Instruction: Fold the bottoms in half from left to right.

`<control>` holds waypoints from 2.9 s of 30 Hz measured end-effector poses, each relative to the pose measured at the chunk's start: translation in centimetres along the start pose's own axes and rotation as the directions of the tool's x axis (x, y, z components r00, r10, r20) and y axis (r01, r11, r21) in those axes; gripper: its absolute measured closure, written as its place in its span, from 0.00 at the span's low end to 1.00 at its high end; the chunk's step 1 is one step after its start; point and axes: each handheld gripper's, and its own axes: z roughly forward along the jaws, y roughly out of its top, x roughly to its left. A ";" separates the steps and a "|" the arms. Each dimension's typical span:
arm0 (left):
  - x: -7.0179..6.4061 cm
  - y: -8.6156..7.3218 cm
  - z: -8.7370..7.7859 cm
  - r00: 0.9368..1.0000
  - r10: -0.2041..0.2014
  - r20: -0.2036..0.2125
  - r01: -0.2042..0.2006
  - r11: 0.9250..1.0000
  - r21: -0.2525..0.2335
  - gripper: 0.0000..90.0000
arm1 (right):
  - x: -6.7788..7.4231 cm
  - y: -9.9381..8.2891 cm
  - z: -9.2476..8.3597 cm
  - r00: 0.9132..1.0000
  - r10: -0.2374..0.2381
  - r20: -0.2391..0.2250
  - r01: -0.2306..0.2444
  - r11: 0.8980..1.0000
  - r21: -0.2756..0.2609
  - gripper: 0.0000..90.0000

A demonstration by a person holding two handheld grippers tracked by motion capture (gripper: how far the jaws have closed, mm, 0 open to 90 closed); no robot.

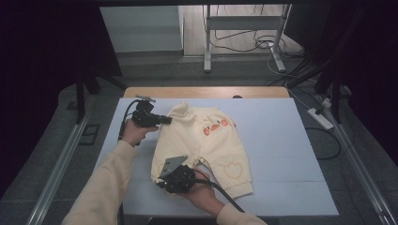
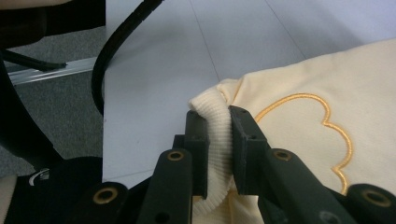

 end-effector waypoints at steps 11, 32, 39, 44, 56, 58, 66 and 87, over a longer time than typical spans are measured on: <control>0.2 -0.1 -2.5 1.000 -0.015 -0.027 0.015 1.000 -0.012 0.92 | 0.3 1.9 0.4 0.999 -0.033 -0.026 0.033 0.999 -0.023 0.87; -1.1 0.4 -4.4 0.997 -0.019 -0.074 0.016 0.999 -0.029 0.92 | 1.3 3.8 -1.1 0.998 -0.068 -0.019 0.066 0.995 -0.078 0.88; -1.3 0.6 -2.6 0.998 -0.026 -0.059 0.024 0.999 -0.026 0.92 | 0.5 1.9 -2.0 0.999 -0.033 -0.008 0.033 0.998 -0.062 0.88; -1.5 1.1 -1.5 0.998 -0.026 -0.054 0.024 0.999 -0.031 0.92 | 0.0 0.8 -3.1 1.000 -0.009 -0.002 0.008 0.998 -0.065 0.88; -2.4 1.5 -0.4 0.999 -0.017 -0.040 0.015 1.000 -0.027 0.92 | 0.1 -0.9 -5.4 0.999 0.016 0.028 -0.014 0.997 -0.075 0.89; -2.5 1.6 -0.2 0.999 -0.014 -0.038 0.013 1.000 -0.026 0.92 | 0.0 -1.1 -5.7 0.999 0.020 0.033 -0.018 0.997 -0.073 0.89; -2.9 1.9 0.6 1.000 -0.008 -0.030 0.007 1.000 -0.021 0.92 | -0.2 -2.1 -6.9 0.998 0.038 0.046 -0.035 0.996 -0.077 0.89; -3.9 2.7 2.6 1.000 0.003 -0.008 -0.003 1.000 -0.011 0.92 | -0.7 -4.2 -9.3 0.993 0.082 0.085 -0.074 0.993 -0.088 0.89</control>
